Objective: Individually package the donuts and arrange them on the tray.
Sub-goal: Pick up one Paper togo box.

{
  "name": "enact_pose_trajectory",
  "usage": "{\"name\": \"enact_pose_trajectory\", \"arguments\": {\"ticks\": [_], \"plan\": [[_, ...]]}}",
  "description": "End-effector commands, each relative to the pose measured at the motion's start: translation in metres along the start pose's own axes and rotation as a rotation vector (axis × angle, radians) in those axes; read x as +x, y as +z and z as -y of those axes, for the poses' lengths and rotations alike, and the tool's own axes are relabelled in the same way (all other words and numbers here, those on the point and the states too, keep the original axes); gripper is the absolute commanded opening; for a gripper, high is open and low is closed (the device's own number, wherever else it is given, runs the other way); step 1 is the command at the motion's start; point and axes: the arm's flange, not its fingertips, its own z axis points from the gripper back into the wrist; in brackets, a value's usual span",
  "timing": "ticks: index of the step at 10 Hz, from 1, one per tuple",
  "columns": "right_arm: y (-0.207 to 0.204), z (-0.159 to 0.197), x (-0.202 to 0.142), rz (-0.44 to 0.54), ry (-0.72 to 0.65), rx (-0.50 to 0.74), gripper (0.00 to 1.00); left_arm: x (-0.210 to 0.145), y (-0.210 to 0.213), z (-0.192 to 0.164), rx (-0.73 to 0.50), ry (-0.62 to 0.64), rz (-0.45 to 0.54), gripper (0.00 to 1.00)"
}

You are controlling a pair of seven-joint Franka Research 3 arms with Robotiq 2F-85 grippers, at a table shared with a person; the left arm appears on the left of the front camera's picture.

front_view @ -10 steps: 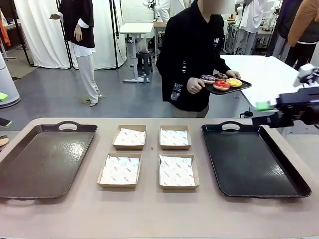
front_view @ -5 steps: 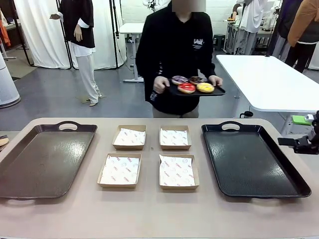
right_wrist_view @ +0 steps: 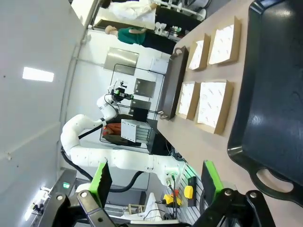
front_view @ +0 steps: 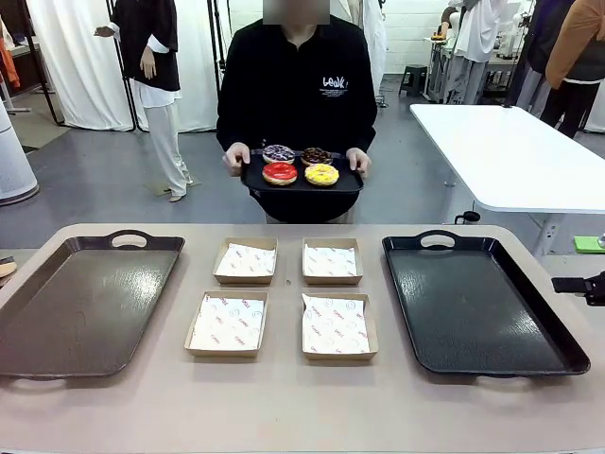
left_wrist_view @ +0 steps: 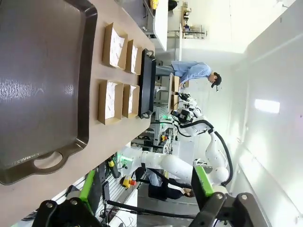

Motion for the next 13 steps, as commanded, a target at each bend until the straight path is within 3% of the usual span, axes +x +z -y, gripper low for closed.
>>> {"name": "enact_pose_trajectory", "arguments": {"ticks": [1,2,13], "plan": [[-0.024,-0.019,-0.031,-0.038,-0.014,-0.040,1.00,-0.007,-0.006,0.010,0.058,-0.061,0.030,1.00],[0.000,0.000,0.000,0.000,0.000,0.000,1.00,0.000,0.000,0.000,0.000,0.000,0.000,1.00],[0.000,0.000,0.000,0.000,0.000,0.000,1.00,0.000,0.000,0.000,0.000,0.000,0.000,1.00]]}}
